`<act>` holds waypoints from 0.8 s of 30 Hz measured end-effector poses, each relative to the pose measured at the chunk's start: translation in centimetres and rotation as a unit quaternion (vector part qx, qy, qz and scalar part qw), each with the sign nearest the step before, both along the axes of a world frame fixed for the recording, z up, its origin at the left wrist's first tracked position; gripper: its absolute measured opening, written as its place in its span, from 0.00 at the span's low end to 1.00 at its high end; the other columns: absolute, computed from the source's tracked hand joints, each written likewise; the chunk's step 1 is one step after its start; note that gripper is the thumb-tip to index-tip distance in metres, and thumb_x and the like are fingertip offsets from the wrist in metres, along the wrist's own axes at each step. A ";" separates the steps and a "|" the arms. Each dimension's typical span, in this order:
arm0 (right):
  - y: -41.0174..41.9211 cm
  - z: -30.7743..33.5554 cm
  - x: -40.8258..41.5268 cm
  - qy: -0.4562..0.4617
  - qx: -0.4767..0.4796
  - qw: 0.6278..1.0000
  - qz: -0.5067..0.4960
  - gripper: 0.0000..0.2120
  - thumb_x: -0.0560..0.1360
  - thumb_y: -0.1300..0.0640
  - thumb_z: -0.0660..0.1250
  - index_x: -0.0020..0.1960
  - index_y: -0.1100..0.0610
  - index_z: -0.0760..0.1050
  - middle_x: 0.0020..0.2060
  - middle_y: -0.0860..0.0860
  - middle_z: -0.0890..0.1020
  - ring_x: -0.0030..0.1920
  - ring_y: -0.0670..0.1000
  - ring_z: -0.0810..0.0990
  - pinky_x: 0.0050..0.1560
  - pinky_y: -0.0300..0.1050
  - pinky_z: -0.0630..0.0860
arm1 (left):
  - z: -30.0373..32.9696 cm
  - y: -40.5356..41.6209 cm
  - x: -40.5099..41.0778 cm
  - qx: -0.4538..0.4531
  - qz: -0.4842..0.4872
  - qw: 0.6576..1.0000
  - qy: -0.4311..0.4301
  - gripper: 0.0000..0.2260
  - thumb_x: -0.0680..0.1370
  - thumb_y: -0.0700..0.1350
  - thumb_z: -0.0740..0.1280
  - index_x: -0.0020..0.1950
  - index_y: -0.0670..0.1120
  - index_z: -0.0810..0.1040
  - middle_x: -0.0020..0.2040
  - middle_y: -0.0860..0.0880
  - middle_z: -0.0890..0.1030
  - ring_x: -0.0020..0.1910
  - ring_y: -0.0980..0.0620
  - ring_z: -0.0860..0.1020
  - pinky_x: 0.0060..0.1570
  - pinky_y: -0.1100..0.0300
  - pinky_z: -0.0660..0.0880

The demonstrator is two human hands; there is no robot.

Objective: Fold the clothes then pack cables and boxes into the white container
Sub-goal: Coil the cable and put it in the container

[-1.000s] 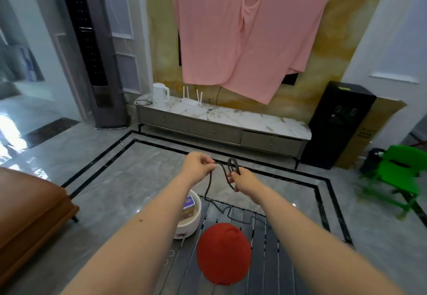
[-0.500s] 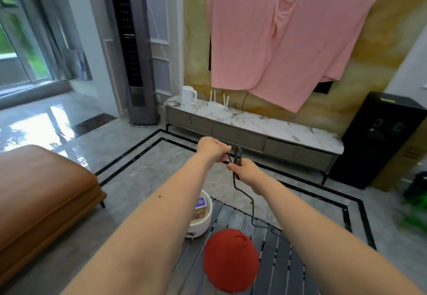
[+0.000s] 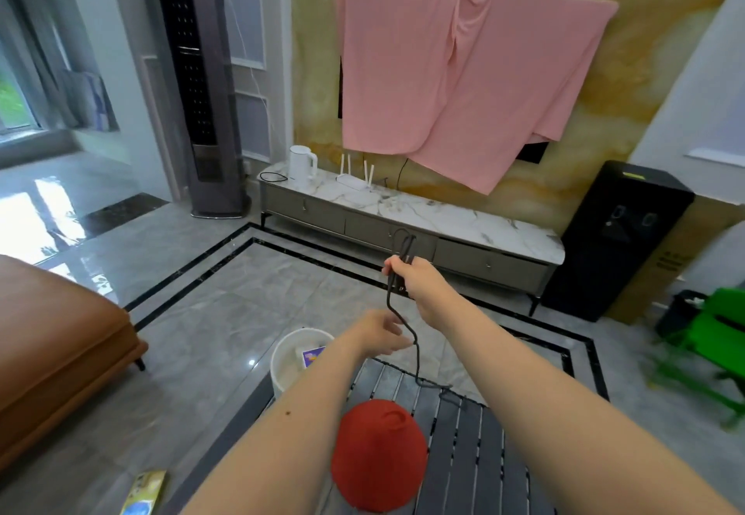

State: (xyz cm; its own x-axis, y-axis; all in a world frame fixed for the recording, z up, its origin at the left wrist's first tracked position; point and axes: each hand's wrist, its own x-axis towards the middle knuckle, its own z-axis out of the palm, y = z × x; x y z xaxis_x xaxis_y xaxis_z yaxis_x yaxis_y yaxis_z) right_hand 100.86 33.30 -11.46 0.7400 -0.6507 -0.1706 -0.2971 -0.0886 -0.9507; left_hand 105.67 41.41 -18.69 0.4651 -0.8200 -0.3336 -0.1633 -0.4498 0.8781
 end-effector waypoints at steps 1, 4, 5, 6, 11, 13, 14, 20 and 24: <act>0.0 0.1 -0.1 -0.005 0.004 1.000 0.006 0.15 0.81 0.54 0.56 0.38 0.51 0.73 0.37 0.47 0.75 0.36 0.46 0.70 0.36 0.38 0.64 | -0.2 -0.5 -0.4 -0.009 -0.004 1.000 -0.007 0.18 0.75 0.42 0.69 0.64 0.41 0.73 0.53 0.44 0.78 0.48 0.50 0.77 0.54 0.54 0.76; 0.1 0.5 -0.2 -0.023 0.021 0.999 0.021 0.15 0.82 0.53 0.55 0.38 0.50 0.73 0.38 0.46 0.77 0.35 0.44 0.70 0.36 0.38 0.62 | -0.4 -1.3 -0.8 -0.043 0.010 0.999 -0.004 0.10 0.78 0.41 0.65 0.57 0.39 0.76 0.47 0.44 0.77 0.45 0.49 0.76 0.45 0.60 0.75; 0.0 0.6 -0.4 -0.031 0.032 0.999 0.017 0.14 0.82 0.53 0.55 0.39 0.50 0.73 0.38 0.44 0.79 0.36 0.44 0.71 0.37 0.39 0.62 | -0.3 -1.5 -0.7 -0.049 0.019 0.999 -0.008 0.07 0.78 0.41 0.64 0.53 0.40 0.77 0.47 0.43 0.77 0.44 0.49 0.75 0.42 0.61 0.74; -0.2 0.7 -0.6 -0.040 0.047 0.998 0.009 0.14 0.82 0.54 0.55 0.40 0.50 0.73 0.37 0.44 0.79 0.37 0.44 0.72 0.38 0.40 0.62 | -0.3 -1.6 -0.2 -0.047 0.031 0.998 -0.028 0.05 0.78 0.40 0.64 0.51 0.40 0.77 0.46 0.42 0.77 0.44 0.49 0.75 0.41 0.60 0.73; -1.7 0.8 -2.6 -0.072 0.139 0.988 -0.014 0.14 0.82 0.57 0.54 0.40 0.54 0.70 0.33 0.48 0.75 0.38 0.47 0.80 0.38 0.41 0.63 | -0.2 -0.6 2.7 -0.016 0.104 0.981 -0.165 0.09 0.79 0.41 0.63 0.44 0.37 0.79 0.42 0.37 0.79 0.46 0.42 0.76 0.44 0.55 0.68; -2.2 0.5 -3.1 -0.082 0.183 0.980 -0.015 0.13 0.82 0.57 0.54 0.41 0.55 0.69 0.33 0.49 0.72 0.32 0.47 0.76 0.35 0.41 0.63 | 0.3 -0.1 3.4 -0.026 0.099 0.974 -0.202 0.13 0.78 0.43 0.65 0.34 0.43 0.70 0.32 0.45 0.71 0.39 0.46 0.70 0.35 0.57 0.59; -2.4 0.3 -3.2 -0.093 0.216 0.972 -0.016 0.12 0.82 0.57 0.53 0.41 0.55 0.69 0.33 0.50 0.71 0.29 0.46 0.74 0.34 0.40 0.62 | 0.6 0.1 3.8 -0.031 0.090 0.969 -0.228 0.14 0.78 0.45 0.66 0.34 0.44 0.68 0.31 0.47 0.68 0.37 0.48 0.68 0.32 0.58 0.56; -3.0 -0.2 -3.6 0.068 0.008 0.997 0.033 0.11 0.81 0.59 0.54 0.40 0.56 0.68 0.32 0.50 0.68 0.27 0.46 0.65 0.30 0.38 0.59 | 2.5 0.8 5.8 -0.033 0.050 0.948 -0.313 0.09 0.74 0.44 0.70 0.48 0.38 0.79 0.43 0.41 0.79 0.45 0.45 0.76 0.45 0.56 0.70; -2.2 -0.7 -3.6 0.146 -0.078 0.985 0.051 0.09 0.81 0.57 0.54 0.50 0.59 0.72 0.42 0.52 0.76 0.31 0.46 0.69 0.29 0.35 0.64 | 3.8 0.4 6.2 -0.042 0.067 0.935 -0.346 0.07 0.74 0.43 0.71 0.47 0.40 0.81 0.46 0.42 0.82 0.47 0.45 0.79 0.45 0.58 0.71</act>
